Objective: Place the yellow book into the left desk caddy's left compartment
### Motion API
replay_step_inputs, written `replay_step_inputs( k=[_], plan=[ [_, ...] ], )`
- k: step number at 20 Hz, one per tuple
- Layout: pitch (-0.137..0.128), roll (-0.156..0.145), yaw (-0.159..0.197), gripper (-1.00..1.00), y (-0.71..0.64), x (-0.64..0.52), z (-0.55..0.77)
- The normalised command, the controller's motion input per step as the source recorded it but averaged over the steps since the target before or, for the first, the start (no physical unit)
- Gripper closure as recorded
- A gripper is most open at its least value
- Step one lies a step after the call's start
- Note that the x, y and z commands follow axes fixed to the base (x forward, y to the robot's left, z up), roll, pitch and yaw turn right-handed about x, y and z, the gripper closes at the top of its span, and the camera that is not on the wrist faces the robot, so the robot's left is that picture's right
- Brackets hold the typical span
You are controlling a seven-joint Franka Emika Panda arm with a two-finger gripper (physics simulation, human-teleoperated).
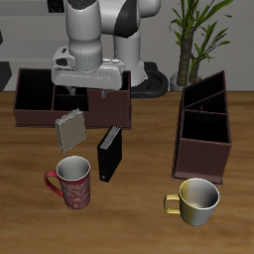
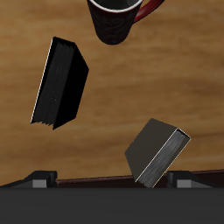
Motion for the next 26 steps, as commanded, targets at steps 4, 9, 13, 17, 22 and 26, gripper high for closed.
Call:
replay_step_inputs(
  k=[4,9,13,17,22,26],
  plan=[
    [-0.029,-0.018,-0.054,-1.0,-0.2,-0.16,-0.09],
    [-0.053,-0.019,-0.073,-1.0,-0.29,-0.22,-0.14],
    [-0.029,-0.017,-0.071,-1.0,-0.3,-0.15,-0.17],
    [-0.023,-0.032,-0.043,-1.0,-0.29,-0.13,-0.12],
    [-0.008,-0.009,-0.012,-1.0,-0.11,0.0,-0.12],
    [0.003,-0.032,-0.033,-1.0,-0.2,0.05,-0.22]
  ],
)
